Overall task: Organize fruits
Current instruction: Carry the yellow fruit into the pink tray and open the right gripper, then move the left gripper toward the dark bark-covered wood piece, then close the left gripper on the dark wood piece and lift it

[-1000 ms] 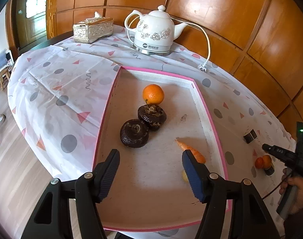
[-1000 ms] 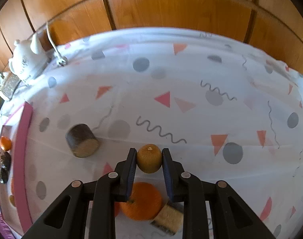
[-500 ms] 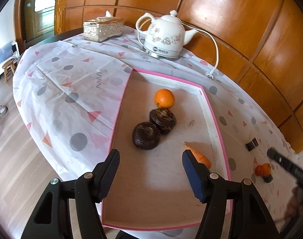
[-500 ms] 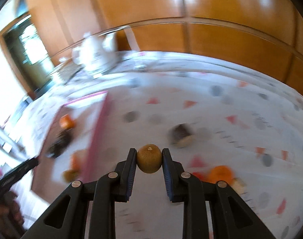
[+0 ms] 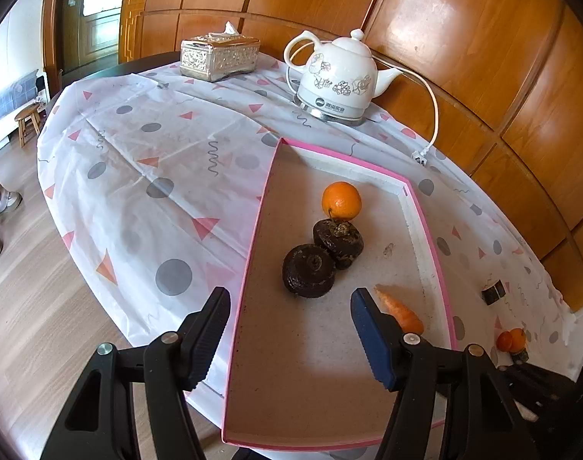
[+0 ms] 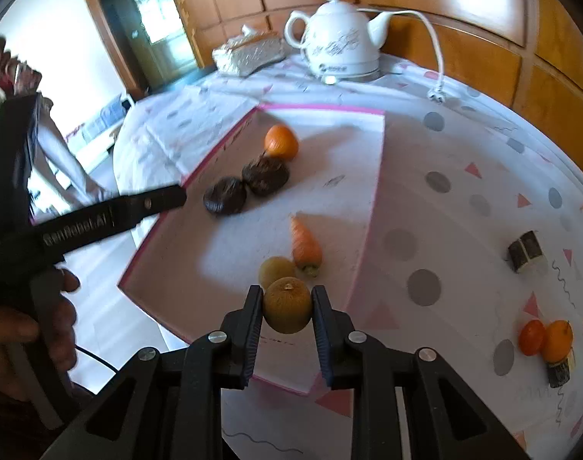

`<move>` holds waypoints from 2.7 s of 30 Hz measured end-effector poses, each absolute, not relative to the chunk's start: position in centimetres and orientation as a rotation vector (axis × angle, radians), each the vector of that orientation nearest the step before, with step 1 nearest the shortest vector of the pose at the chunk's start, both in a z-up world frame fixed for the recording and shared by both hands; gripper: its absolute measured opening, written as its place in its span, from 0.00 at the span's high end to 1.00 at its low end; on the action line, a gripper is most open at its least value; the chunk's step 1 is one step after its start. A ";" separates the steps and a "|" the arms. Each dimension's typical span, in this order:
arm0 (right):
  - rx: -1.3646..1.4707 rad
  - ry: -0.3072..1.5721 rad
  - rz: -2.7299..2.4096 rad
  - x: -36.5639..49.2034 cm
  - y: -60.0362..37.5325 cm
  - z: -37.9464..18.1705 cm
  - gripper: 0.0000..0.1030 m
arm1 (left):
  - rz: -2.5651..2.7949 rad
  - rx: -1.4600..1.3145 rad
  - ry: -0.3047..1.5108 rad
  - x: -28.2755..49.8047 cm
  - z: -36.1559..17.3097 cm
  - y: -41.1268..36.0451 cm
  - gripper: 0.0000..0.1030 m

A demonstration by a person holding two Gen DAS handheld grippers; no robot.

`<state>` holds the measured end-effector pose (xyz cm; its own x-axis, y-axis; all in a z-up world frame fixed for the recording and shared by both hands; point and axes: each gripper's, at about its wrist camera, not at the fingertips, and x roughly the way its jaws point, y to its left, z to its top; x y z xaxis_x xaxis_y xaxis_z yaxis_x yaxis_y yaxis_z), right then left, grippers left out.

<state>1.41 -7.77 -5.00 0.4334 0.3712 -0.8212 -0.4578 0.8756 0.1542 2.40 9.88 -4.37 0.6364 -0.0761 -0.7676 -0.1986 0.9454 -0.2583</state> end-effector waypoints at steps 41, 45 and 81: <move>0.032 0.915 0.130 -0.9 -20.2 -2.9 0.66 | -0.033 -0.201 0.884 2.3 -3.7 5.5 0.36; 0.029 0.919 0.053 -1.1 -22.6 -2.9 0.66 | -0.049 -0.180 0.887 2.3 -3.6 4.7 0.36; 0.144 1.020 -0.464 -1.1 -44.9 -2.0 0.66 | -0.331 0.060 0.942 5.8 -3.5 -7.1 0.36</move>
<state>-1.15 -44.93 -2.02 0.4360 -0.3056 -0.8465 0.4373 0.8940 -0.0975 5.78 -7.14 -3.47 0.5415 -0.2529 -0.8017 0.3048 0.9479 -0.0931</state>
